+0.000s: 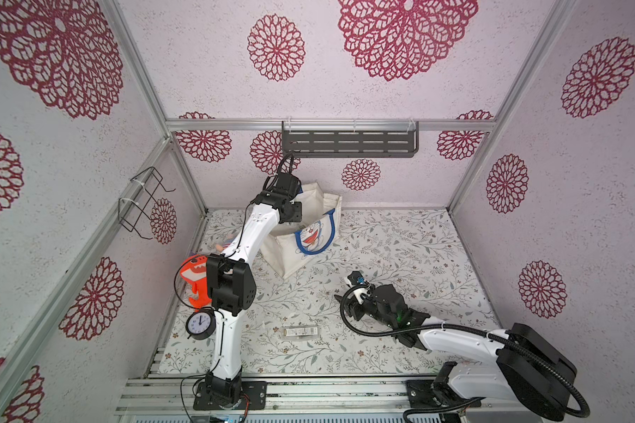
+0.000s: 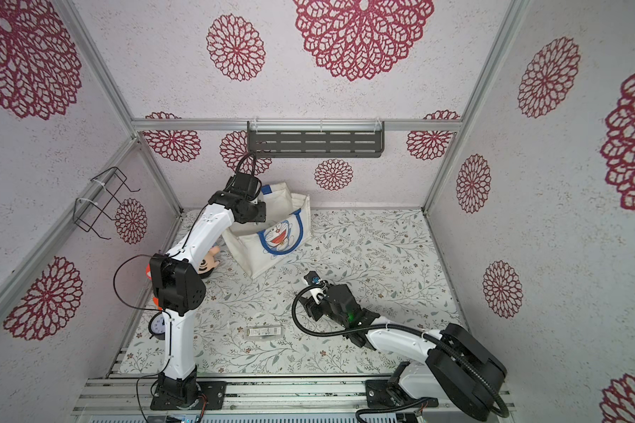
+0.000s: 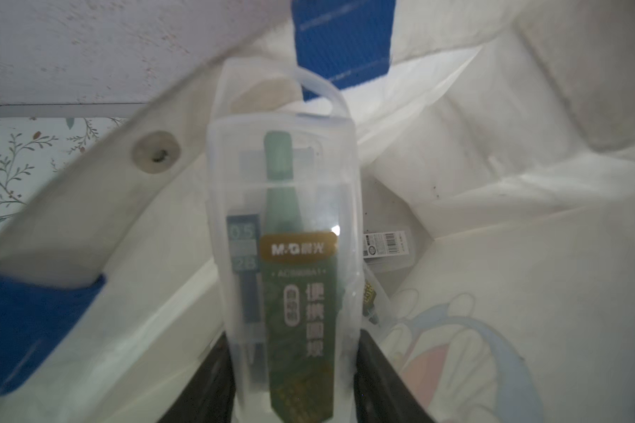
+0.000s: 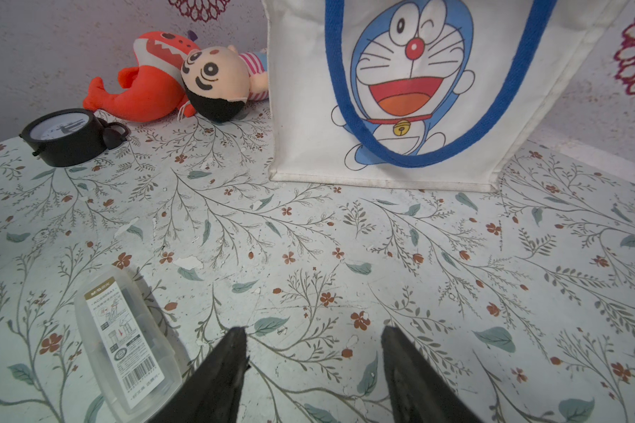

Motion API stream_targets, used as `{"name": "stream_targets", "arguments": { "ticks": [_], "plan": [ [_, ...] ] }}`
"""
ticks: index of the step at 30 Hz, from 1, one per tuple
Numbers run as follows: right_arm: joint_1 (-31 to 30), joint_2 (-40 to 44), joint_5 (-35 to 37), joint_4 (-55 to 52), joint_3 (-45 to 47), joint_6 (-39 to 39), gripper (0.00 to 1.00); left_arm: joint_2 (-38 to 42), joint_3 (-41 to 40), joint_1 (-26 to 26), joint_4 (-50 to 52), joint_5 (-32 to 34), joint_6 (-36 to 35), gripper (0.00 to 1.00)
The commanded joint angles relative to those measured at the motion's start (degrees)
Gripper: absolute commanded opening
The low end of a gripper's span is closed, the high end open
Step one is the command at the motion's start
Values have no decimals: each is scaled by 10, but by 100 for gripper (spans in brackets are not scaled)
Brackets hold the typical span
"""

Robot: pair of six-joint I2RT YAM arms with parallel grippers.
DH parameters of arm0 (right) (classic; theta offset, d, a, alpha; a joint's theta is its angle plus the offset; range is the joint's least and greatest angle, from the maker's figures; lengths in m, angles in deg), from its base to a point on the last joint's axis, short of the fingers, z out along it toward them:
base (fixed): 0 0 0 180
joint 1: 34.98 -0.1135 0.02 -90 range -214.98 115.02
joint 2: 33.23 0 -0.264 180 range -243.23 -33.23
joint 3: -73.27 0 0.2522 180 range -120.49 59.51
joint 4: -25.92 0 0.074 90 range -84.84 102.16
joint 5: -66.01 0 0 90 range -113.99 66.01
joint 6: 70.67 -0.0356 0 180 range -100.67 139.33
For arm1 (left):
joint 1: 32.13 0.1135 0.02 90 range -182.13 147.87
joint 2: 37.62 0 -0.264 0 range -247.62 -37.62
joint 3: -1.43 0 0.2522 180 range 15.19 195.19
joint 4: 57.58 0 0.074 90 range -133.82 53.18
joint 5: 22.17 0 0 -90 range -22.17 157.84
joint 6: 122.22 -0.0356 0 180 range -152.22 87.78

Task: Put the compass set into the canvas bag
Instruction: Place the compass set in the canvas bag.

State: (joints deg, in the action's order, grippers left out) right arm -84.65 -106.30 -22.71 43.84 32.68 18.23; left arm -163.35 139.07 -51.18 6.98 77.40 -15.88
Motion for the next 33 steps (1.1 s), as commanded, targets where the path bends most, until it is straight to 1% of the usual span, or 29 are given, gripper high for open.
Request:
{"name": "stream_targets", "arguments": {
  "ticks": [1, 6, 10, 13, 19, 21, 24, 26, 30, 33],
  "plan": [
    [-2, -11, 3, 18, -12, -1, 62, 8, -29, -14, -46, 7, -65, 25],
    [-3, -24, -4, 18, -16, -3, 62, 0, -63, -24, -45, 6, -92, 25],
    [-3, -27, -1, 18, -16, -2, 62, -7, -74, -26, -8, 19, -97, 25],
    [-3, -29, 1, 16, -17, 0, 63, 7, -111, -24, 1, 25, -99, 24],
    [-2, -37, 0, 8, -23, 0, 63, 26, -152, -17, 55, 5, -114, 25],
    [-2, -39, 1, 7, -24, 0, 63, 32, -166, -17, 57, -1, -116, 26],
    [-3, -41, 0, 8, -24, 0, 63, 36, -175, -18, 49, 1, -116, 36],
    [-3, -44, 0, 7, -25, 0, 63, 36, -171, -17, 48, 8, -113, 45],
    [-3, -47, 0, 5, -27, 1, 64, 35, -148, -14, 47, 16, -106, 58],
    [-2, -47, 0, 4, -27, 2, 64, 38, -128, -14, 54, 17, -104, 65]
  ]
}}
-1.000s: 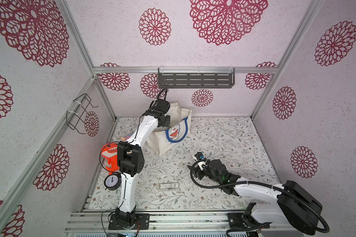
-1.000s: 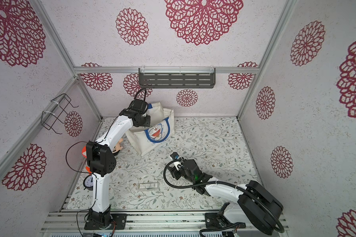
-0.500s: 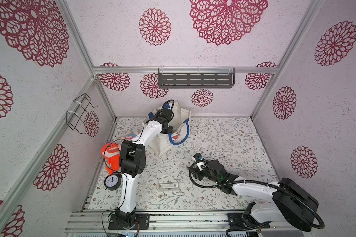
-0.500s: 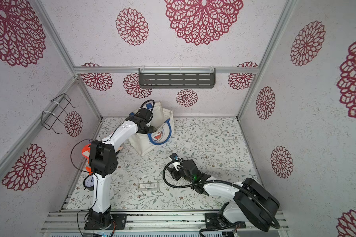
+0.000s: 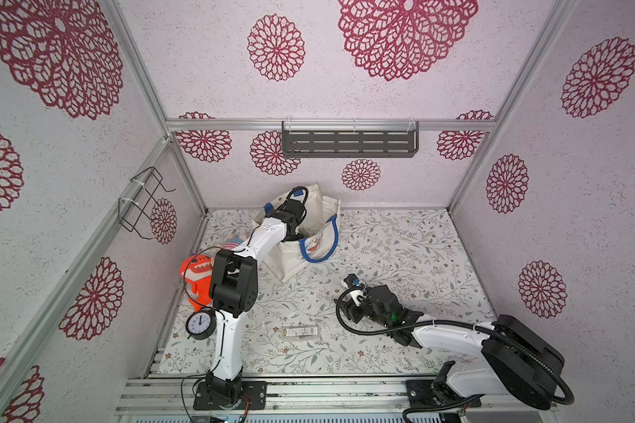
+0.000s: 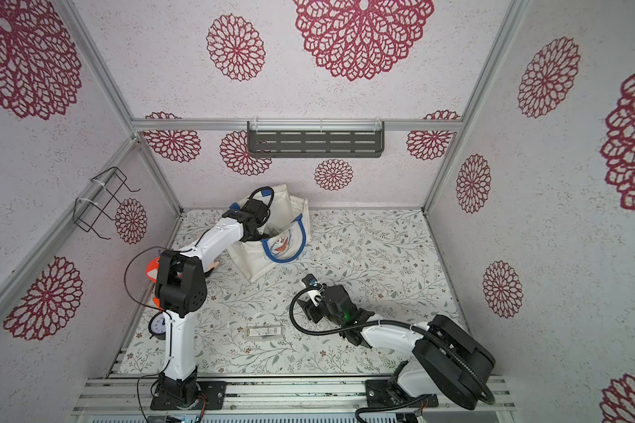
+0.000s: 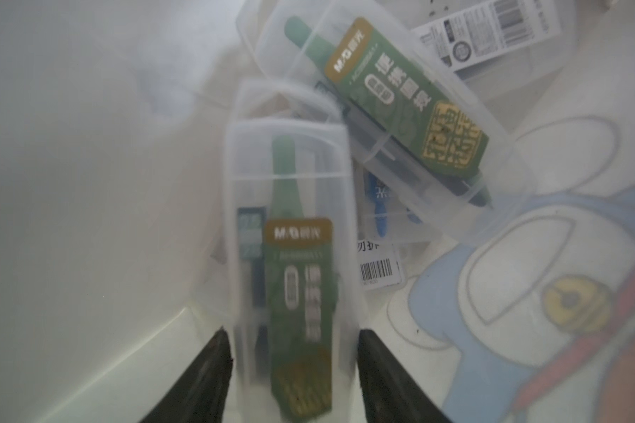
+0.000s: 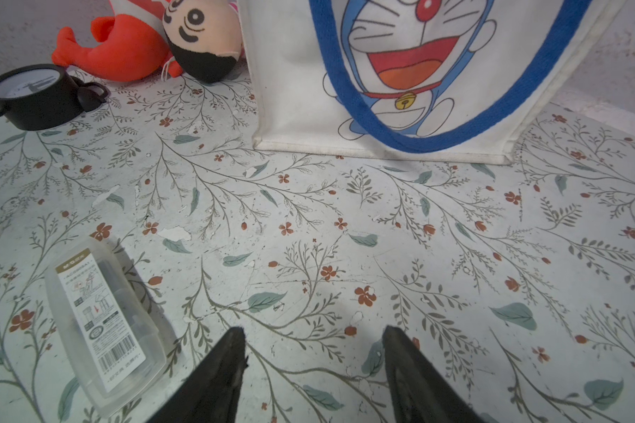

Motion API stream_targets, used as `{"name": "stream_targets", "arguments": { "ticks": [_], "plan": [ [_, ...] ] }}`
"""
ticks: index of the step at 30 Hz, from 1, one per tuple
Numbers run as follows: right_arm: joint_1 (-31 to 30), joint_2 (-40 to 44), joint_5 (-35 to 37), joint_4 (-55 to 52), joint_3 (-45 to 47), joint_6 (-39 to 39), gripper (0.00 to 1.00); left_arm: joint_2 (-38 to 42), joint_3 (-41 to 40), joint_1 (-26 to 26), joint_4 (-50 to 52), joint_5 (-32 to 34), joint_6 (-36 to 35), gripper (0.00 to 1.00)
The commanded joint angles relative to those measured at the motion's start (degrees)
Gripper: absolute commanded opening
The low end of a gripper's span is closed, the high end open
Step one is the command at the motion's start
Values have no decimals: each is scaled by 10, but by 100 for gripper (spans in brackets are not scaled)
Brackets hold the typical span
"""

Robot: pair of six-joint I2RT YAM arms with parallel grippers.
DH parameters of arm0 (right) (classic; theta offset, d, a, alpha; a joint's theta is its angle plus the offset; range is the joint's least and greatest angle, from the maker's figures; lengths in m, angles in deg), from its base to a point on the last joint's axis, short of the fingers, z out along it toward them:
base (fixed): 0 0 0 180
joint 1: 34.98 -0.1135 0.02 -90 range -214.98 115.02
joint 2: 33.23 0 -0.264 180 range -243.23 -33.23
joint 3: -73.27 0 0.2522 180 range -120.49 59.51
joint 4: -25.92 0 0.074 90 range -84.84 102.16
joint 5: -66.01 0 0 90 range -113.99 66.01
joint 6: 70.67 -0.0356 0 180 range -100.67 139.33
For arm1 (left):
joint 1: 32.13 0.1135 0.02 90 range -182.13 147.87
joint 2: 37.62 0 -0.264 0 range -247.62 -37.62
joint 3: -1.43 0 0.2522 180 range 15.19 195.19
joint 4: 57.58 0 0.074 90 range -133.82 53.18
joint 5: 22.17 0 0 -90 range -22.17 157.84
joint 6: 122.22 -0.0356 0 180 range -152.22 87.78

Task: Put the compass set into the canvas bag
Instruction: Place the compass set in the canvas bag.

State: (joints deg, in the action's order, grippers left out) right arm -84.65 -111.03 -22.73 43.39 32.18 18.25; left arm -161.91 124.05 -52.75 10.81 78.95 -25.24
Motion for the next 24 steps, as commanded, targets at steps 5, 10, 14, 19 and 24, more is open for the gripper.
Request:
{"name": "stream_targets", "arguments": {
  "ticks": [5, 10, 14, 19, 24],
  "plan": [
    [-3, -1, -6, 9, -23, 0, 64, 45, 39, 1, 24, 2, -7, 71],
    [-2, -4, -27, 9, -25, 1, 65, 80, 63, 2, 45, 6, 17, 71],
    [-2, -5, -47, 11, -23, 7, 65, 148, 59, 1, 47, 1, 30, 71],
    [-2, -7, -73, 11, -22, 16, 67, 237, 9, 2, 43, -12, 41, 74],
    [-3, -18, -58, 8, -29, 19, 67, 264, -56, 2, 27, -53, 44, 74]
  ]
}}
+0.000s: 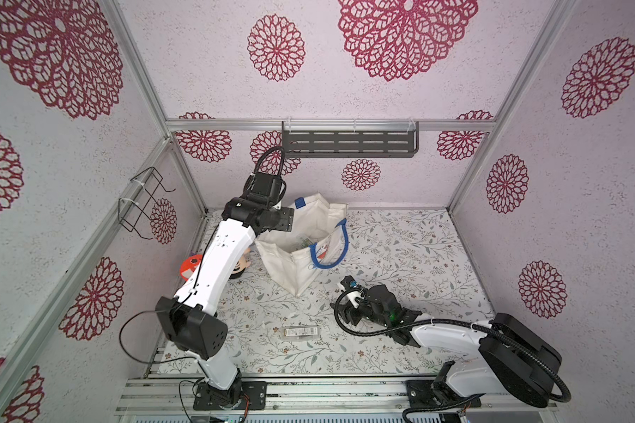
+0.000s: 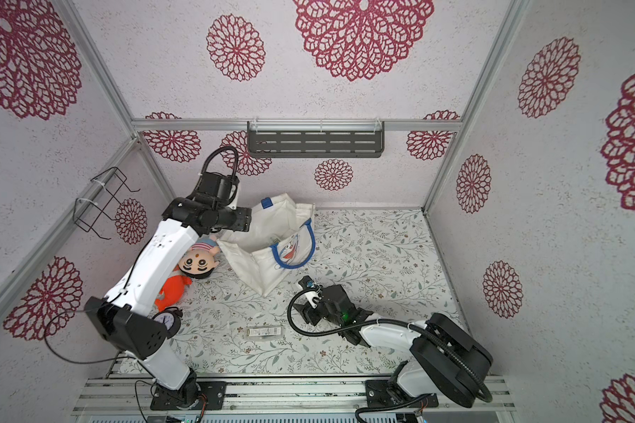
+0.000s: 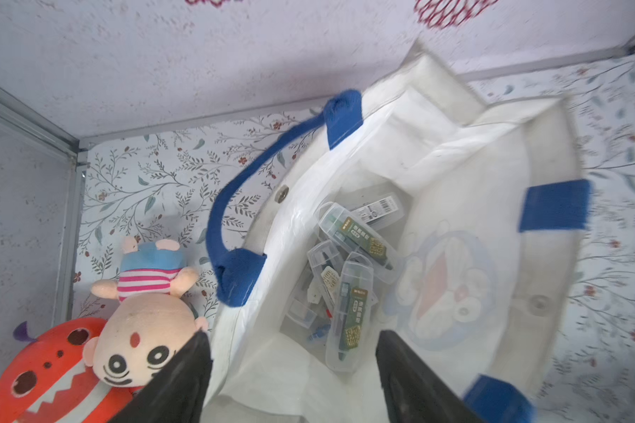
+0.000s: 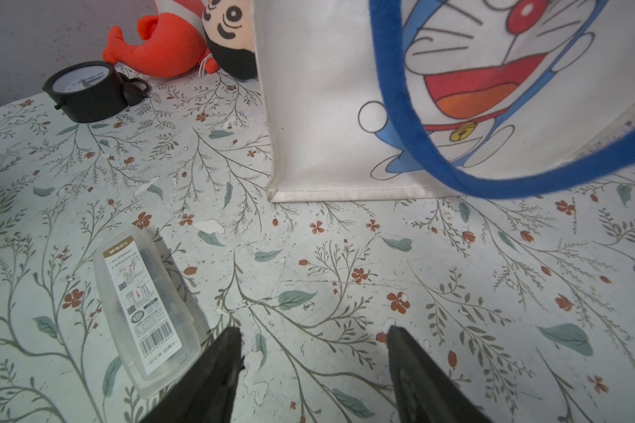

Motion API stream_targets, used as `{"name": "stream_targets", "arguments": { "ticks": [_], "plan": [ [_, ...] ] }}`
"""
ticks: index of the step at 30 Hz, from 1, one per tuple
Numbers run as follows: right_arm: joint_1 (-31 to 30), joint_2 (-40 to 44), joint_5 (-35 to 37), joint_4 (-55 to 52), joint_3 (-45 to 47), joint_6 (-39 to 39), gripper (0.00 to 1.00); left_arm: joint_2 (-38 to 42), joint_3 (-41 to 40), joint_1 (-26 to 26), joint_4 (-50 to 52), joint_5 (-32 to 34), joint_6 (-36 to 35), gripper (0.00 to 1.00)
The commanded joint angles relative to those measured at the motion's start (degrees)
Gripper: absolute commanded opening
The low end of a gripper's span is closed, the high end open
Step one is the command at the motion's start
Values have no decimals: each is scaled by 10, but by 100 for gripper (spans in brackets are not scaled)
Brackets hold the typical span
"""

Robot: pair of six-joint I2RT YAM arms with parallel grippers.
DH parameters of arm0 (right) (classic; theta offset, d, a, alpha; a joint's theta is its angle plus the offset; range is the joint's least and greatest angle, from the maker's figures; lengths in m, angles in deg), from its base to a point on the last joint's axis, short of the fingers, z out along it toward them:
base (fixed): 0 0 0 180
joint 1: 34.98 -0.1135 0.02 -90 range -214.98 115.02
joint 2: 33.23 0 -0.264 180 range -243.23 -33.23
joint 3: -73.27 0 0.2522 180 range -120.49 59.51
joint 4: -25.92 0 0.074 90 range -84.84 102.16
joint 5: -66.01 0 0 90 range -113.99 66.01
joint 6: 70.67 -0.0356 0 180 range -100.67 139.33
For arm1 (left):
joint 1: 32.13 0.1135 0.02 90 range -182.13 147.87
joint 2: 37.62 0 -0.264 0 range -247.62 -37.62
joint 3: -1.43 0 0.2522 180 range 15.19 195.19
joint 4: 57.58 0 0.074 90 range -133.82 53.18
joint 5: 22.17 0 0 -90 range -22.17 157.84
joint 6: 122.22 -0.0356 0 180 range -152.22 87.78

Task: Put the compass set into the canvas bag
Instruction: Place the compass set in the canvas bag, then pick up the compass set at the center of the board.

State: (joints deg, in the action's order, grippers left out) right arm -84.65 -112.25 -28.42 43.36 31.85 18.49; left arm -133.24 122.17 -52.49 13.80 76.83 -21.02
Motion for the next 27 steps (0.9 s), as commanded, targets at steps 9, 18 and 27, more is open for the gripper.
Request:
{"name": "stream_targets", "arguments": {
  "ticks": [9, 18, 27],
  "plan": [
    [-2, -7, -11, -1, -29, 31, 67, 15, -63, -5, 3, -37, 7, 73],
    [-39, -35, -62, -45, -62, 71, 75, 120, -141, 5, 7, -54, 41, 76],
    [-96, -117, -65, -109, -112, 109, 81, 183, -220, 40, -39, -98, 77, 76]
  ]
}}
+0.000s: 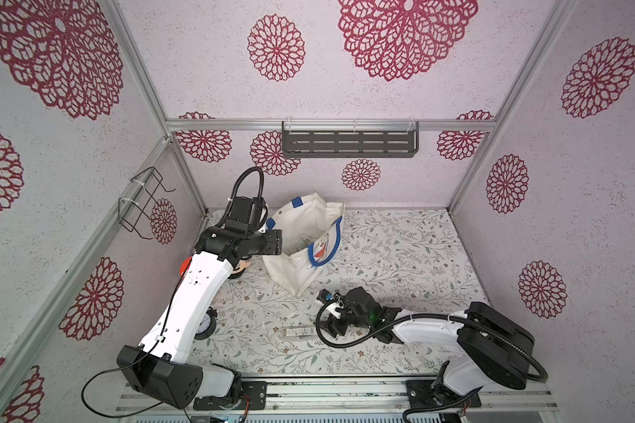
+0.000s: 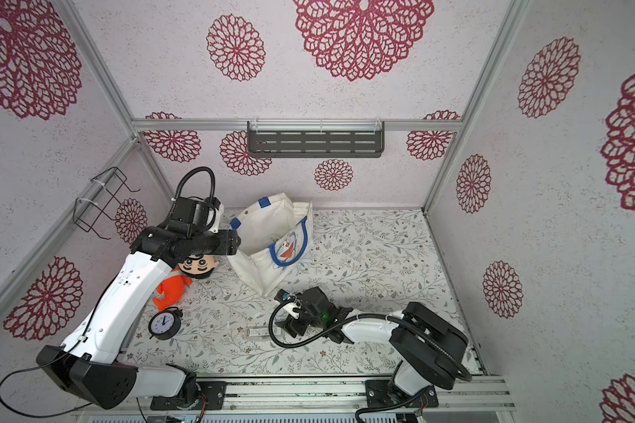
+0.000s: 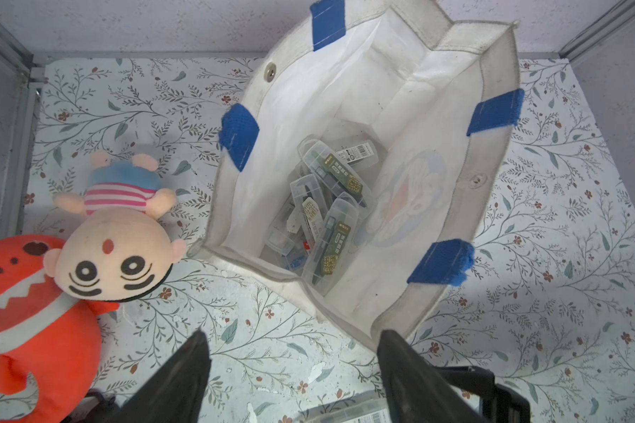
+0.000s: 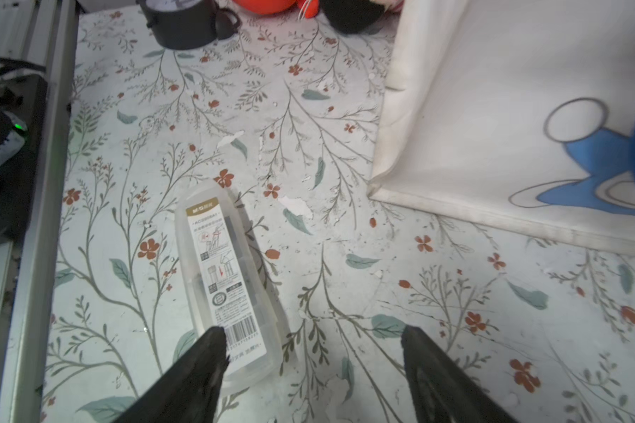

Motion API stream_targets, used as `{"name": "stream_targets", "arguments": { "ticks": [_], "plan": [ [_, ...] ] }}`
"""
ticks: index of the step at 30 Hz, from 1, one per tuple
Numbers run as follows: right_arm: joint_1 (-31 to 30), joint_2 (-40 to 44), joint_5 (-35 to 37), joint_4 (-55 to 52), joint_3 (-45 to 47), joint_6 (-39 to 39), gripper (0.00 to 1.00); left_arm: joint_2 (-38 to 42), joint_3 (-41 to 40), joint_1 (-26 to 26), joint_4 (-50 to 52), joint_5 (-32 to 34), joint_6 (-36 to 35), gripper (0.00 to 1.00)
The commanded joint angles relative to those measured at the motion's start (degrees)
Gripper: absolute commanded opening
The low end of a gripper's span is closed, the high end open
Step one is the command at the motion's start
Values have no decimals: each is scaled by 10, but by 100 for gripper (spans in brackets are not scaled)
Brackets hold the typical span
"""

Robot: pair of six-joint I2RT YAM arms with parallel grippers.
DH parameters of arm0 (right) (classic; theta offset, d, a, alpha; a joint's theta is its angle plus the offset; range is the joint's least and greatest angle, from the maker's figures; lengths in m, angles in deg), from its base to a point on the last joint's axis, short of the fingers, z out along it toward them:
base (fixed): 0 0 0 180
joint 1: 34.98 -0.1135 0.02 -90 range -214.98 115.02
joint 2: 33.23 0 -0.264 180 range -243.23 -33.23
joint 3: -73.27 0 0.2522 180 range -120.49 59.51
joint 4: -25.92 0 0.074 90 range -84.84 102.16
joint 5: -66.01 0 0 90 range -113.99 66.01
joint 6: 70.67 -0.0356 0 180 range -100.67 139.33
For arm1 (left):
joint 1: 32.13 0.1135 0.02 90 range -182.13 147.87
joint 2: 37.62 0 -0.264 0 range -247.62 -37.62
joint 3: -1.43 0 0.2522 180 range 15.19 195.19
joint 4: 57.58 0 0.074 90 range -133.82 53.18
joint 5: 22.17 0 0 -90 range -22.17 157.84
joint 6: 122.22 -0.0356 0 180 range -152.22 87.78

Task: Put the compass set into the canvas bag
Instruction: Pick up the compass set at the center of the board.

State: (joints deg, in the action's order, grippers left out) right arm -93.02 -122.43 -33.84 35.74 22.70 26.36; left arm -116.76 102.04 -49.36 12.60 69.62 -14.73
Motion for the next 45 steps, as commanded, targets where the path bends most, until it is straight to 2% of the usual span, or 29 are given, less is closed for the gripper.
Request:
{"name": "stream_targets", "arguments": {
  "ticks": [1, 9, 18, 23, 27, 37, 45],
  "plan": [
    [-14, -24, -14, -39, -27, 33, 81, 23, -28, 10, -29, -27, 16, 76],
    [-22, -74, -50, -104, -80, 56, 87, 51, -78, 20, -43, -34, 27, 76],
    [-23, -115, -58, -163, -125, 73, 80, 65, -102, 30, -45, -34, 30, 76],
    [-28, -127, -46, -180, -137, 85, 80, 69, -105, 34, -46, -37, 31, 76],
    [-31, -131, -52, -187, -144, 95, 75, 68, -105, 36, -44, -38, 29, 76],
    [-41, -157, -60, -203, -173, 111, 75, 71, -110, 40, -43, -39, 29, 76],
    [-41, -159, -58, -215, -182, 112, 60, 77, -114, 42, -41, -39, 28, 76]
  ]
}}
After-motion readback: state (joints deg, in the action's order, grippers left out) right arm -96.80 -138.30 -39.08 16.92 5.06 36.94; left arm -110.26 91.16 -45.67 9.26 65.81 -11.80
